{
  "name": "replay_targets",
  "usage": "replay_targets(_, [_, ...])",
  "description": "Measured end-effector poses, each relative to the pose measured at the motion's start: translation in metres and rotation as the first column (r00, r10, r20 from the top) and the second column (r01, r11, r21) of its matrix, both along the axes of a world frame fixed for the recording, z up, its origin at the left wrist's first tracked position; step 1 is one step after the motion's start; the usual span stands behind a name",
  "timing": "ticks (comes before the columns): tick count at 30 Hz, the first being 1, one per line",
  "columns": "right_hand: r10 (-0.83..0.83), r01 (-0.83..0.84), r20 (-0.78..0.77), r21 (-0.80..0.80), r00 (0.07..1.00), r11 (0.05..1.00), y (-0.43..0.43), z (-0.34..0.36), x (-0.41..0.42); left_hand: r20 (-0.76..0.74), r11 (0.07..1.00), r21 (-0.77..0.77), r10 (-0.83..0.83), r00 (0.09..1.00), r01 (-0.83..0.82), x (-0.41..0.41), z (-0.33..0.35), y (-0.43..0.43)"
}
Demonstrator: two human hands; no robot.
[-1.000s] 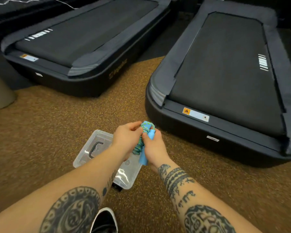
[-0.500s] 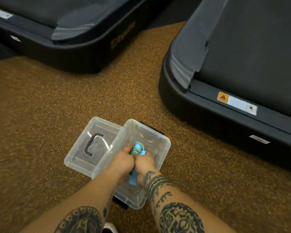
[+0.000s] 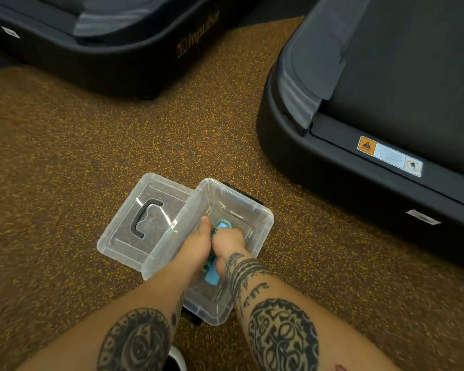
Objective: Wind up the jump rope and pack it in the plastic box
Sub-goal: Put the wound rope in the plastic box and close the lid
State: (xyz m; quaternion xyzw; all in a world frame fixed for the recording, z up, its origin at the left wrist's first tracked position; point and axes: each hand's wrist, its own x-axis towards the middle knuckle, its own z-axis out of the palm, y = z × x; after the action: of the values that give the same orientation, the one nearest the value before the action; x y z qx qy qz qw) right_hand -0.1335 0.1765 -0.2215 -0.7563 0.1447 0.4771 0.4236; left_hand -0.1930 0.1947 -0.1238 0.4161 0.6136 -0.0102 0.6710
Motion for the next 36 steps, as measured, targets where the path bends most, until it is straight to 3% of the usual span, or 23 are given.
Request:
replay_targets(4, [0.007, -0.006, -0.053, 0.012, 0.999, 1.000, -0.004, 0.039, 0.009, -0.011, 0.999, 0.008, -0.053, 0.999, 0.053, 0.002, 0.013, -0.002])
replay_targets(12, [0.098, -0.071, -0.142, 0.179, 0.985, 0.981, -0.029, 0.159, 0.020, -0.105, 0.928, 0.208, -0.291, 0.951, 0.308, 0.006, 0.075, 0.020])
replay_targets(15, [0.207, -0.196, -0.034, 0.205, 0.978, 0.959, -0.038, 0.175, 0.023, 0.024, 0.957, 0.178, -0.236, 0.971, 0.228, -0.005, 0.101, 0.045])
replay_targets(19, [0.296, -0.311, 0.096, 0.246, 0.950, 0.918, -0.046, 0.187, 0.027, 0.059, 0.949, 0.313, 0.016, 0.998, -0.034, -0.035, 0.107, 0.080])
replay_targets(22, [0.346, -0.403, 0.239, 0.259, 0.907, 0.878, -0.042, 0.185, 0.028, -0.107, 0.889, 0.440, 0.191, 0.976, -0.126, -0.067, 0.078, 0.090])
replay_targets(25, [0.380, -0.454, 0.290, 0.261, 0.878, 0.852, -0.030, 0.181, 0.027, -0.304, 0.862, 0.506, 0.211, 0.929, -0.030, -0.097, 0.053, 0.087])
replay_targets(31, [0.424, -0.500, 0.293, 0.270, 0.857, 0.823, -0.012, 0.170, 0.026, -0.580, 0.913, 0.370, 0.082, 0.811, 0.173, -0.131, -0.007, 0.098])
replay_targets(36, [0.448, -0.513, 0.278, 0.237, 0.850, 0.825, -0.012, 0.153, 0.017, -0.708, 0.910, 0.258, -0.051, 0.705, 0.325, -0.130, -0.034, 0.087])
